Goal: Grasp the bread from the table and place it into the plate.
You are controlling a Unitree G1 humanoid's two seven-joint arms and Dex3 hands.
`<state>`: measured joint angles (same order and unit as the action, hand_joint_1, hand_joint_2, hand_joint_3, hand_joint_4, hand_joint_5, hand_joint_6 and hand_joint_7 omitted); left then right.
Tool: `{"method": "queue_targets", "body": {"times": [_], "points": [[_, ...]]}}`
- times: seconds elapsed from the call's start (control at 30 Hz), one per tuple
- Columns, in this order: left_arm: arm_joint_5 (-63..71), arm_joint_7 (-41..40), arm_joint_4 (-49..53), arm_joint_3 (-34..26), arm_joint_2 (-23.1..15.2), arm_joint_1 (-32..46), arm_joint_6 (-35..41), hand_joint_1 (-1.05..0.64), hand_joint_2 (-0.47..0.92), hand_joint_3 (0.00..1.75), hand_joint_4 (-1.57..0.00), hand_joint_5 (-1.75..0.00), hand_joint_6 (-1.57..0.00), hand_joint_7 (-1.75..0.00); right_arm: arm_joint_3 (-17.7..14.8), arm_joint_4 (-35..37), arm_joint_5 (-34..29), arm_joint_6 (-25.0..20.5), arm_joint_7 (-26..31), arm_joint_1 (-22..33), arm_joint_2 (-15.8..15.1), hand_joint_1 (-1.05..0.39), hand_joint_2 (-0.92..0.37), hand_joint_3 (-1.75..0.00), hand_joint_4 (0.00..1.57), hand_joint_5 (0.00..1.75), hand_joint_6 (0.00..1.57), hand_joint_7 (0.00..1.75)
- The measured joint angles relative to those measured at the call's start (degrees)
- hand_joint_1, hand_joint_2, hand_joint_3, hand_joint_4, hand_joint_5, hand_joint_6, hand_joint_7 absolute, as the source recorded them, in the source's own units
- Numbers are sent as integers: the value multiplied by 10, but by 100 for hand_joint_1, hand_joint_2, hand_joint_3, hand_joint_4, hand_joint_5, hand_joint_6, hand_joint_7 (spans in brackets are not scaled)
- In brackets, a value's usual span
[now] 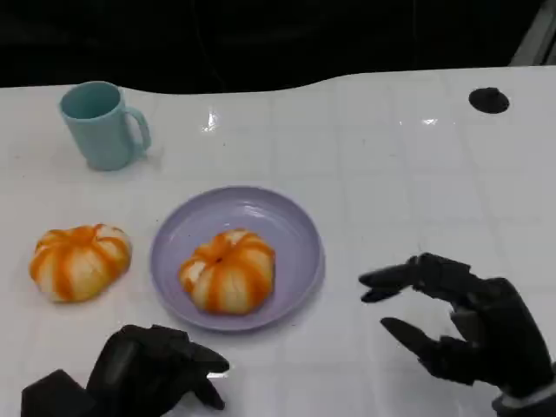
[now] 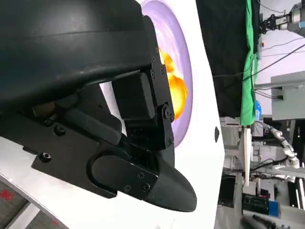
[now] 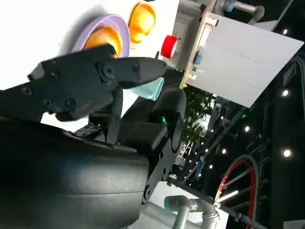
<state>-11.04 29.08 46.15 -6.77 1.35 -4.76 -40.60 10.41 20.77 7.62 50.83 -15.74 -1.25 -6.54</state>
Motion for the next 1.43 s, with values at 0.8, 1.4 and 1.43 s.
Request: {"method": "queue_targets", "body": {"times": [0.8, 1.4, 1.43], "points": [[-13, 9, 4, -3, -7, -1, 1, -105, 90, 0, -140, -82, -157, -23, -45, -9, 28, 10, -25, 61, 41, -13, -27, -158, 100, 175, 79, 173], [-15, 11, 9, -6, -10, -4, 1, -105, 90, 0, -140, -83, -157, -23, -52, 9, 24, 10, -38, 52, 47, -7, -21, -167, 97, 175, 83, 161], [-15, 11, 9, -6, -10, -4, 1, -105, 90, 0, -140, -83, -157, -23, -52, 9, 25, 10, -41, 52, 47, -7, -21, -167, 97, 175, 83, 161]]}}
